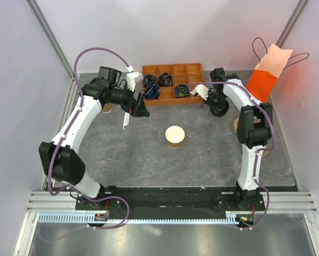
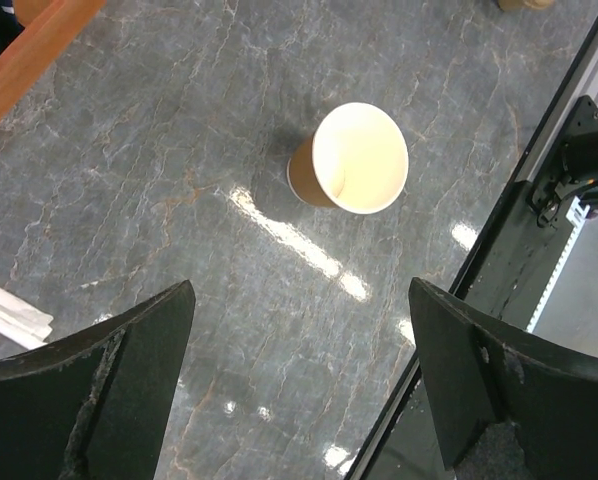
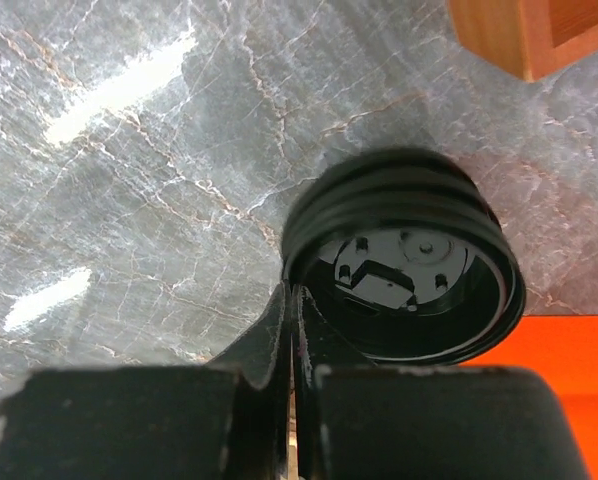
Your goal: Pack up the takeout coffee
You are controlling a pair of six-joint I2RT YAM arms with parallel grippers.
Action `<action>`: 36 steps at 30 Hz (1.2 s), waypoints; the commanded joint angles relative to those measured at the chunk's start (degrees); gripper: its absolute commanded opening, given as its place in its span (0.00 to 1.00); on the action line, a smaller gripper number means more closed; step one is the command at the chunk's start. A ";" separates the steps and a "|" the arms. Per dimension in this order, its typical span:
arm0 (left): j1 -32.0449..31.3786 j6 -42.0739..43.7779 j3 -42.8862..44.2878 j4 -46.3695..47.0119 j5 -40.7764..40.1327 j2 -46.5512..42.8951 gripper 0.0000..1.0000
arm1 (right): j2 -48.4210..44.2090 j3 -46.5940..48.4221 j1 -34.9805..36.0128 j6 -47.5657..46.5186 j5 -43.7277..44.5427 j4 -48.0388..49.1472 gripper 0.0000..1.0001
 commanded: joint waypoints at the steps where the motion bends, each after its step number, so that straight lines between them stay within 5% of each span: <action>1: -1.43 -3.73 3.04 4.62 0.72 2.44 0.93 | -0.35 3.81 0.02 0.82 -1.50 -0.34 0.00; 13: -8.46 -12.97 10.07 11.22 -1.30 14.04 0.88 | -1.06 7.86 -1.39 3.11 -4.23 -3.86 0.00; 15: -8.46 -14.45 10.60 11.48 -1.83 15.01 0.89 | -1.14 7.33 -1.65 2.23 -3.62 -4.12 0.12; 17: -8.46 -14.20 10.87 11.40 -2.01 15.10 0.89 | -1.06 6.80 -2.09 1.17 -3.61 -3.69 0.37; 22: -8.55 -13.58 8.85 11.48 -2.80 13.43 0.90 | 0.52 7.77 -2.36 0.91 -4.32 -4.03 0.60; 36: -8.37 -12.27 8.31 11.48 -3.41 13.16 0.91 | 3.69 7.24 -2.27 0.21 -2.21 -2.72 0.45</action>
